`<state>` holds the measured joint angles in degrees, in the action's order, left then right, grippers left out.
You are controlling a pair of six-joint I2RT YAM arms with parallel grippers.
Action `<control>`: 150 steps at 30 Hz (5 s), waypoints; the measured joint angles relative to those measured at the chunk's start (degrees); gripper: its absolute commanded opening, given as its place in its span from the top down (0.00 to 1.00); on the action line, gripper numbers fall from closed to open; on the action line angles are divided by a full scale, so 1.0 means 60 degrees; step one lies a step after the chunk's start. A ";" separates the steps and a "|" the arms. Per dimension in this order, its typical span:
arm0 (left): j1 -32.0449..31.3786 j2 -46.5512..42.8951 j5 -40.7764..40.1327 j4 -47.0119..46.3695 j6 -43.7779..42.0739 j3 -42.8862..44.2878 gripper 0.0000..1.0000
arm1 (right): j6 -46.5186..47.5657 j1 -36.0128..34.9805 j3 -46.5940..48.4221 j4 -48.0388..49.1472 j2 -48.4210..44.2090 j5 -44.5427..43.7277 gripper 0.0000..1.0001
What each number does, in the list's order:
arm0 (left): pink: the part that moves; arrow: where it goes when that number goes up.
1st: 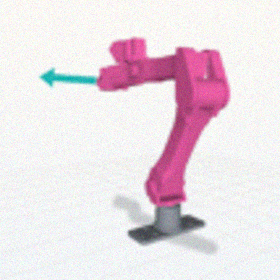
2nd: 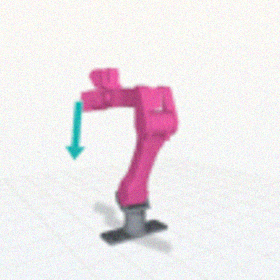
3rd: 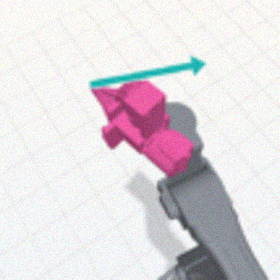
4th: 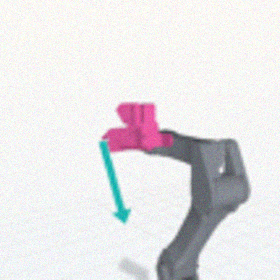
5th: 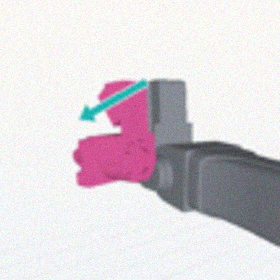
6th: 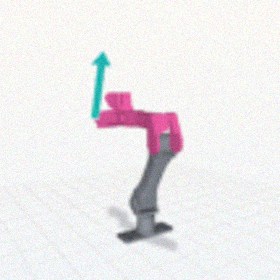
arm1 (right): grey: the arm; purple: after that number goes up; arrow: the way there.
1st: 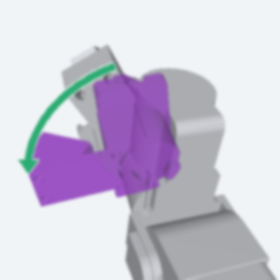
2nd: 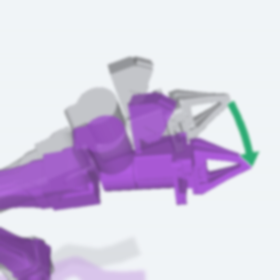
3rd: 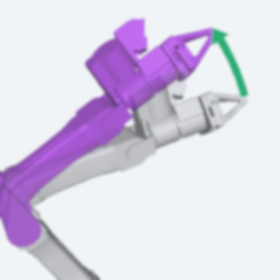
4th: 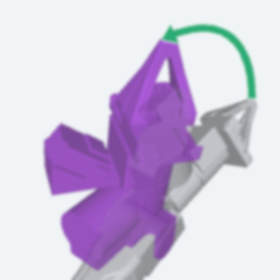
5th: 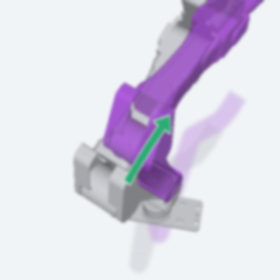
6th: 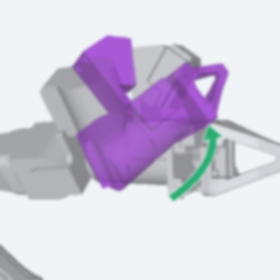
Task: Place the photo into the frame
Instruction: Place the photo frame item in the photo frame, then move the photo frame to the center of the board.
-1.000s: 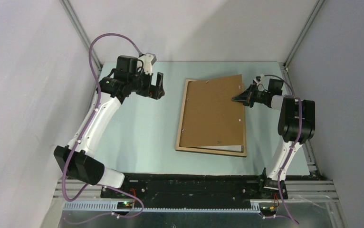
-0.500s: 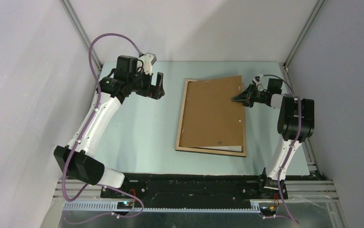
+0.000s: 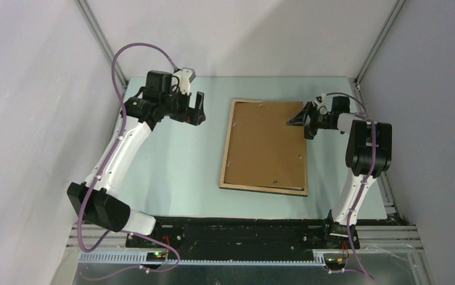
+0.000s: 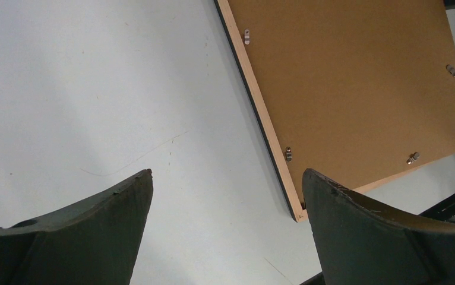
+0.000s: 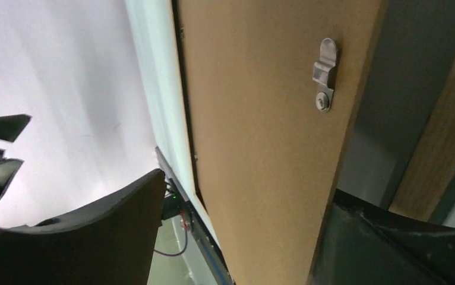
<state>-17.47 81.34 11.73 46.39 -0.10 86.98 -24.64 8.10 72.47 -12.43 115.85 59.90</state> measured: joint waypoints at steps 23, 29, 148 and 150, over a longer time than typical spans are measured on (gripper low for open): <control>0.0000 -0.0004 -0.0106 0.0000 -0.0171 0.0000 0.00 | 0.2477 -0.1257 0.0991 -0.2892 -0.1096 -0.4459 0.01; 0.0000 -0.0004 -0.0106 -0.0004 -0.0215 0.0000 0.00 | 0.2725 -0.1322 0.1530 -0.3468 -0.1024 -0.4885 0.01; -0.1351 0.4546 0.1086 -0.2386 0.1479 -0.2732 1.00 | 0.4444 -0.1807 -0.0703 -0.3391 -0.1577 -0.6215 0.87; -0.1348 0.4277 0.1100 -0.2266 0.1322 -0.3067 1.00 | 0.4481 -0.1960 -0.0936 -0.3450 -0.1763 -0.6200 0.82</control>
<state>-25.56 107.00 18.33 32.80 7.84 68.58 2.24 -3.66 66.85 -33.12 105.27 22.70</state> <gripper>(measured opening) 0.279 0.238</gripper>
